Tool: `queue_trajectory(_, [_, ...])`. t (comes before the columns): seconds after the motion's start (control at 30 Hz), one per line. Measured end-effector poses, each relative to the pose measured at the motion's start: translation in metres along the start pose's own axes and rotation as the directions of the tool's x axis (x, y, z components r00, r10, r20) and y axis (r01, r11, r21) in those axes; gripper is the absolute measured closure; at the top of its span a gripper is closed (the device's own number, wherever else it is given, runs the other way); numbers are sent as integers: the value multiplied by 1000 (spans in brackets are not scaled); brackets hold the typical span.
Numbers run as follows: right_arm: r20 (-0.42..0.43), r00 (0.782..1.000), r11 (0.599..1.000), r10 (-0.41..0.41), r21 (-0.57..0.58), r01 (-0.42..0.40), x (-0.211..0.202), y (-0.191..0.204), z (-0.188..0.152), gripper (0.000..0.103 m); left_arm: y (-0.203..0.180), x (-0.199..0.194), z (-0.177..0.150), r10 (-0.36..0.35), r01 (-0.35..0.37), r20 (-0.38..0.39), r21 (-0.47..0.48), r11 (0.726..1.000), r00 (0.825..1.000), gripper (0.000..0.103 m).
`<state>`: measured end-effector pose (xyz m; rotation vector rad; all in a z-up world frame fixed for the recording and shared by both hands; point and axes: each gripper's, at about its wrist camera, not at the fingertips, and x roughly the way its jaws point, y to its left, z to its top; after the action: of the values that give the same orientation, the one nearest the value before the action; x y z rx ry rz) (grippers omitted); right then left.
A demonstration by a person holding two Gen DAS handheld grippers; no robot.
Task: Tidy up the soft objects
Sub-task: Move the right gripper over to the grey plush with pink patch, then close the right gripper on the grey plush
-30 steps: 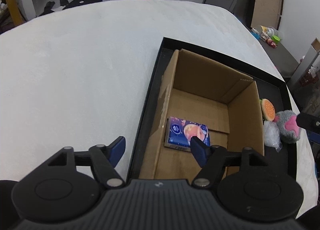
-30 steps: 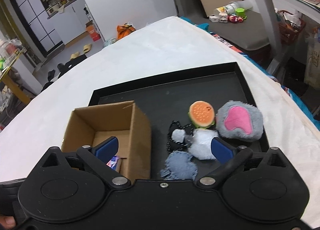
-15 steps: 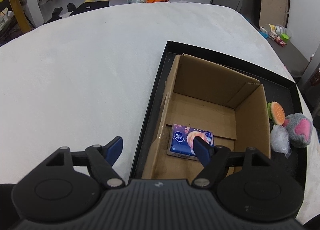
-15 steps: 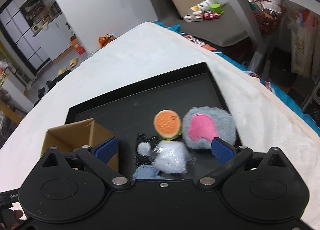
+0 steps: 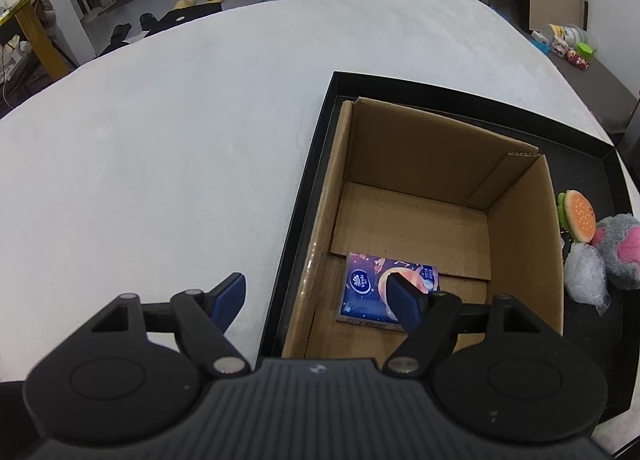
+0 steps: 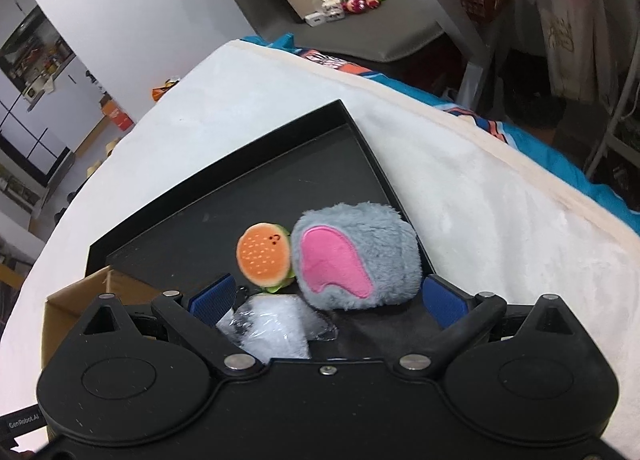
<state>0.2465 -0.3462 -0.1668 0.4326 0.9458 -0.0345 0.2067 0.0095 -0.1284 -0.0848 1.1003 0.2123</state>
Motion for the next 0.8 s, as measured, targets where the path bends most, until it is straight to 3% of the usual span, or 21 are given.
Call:
queue_trajectory(0.7, [-25,999,999,19,33,-18,44,-10,8,3,-21,22,5,61,-59,-40,39,997,997,27])
queue_trajectory(0.8, [-10,1000,1000,13,19,-12,44,-9,8,9,-22,25,6,55,-53,-48,45,998,997,27])
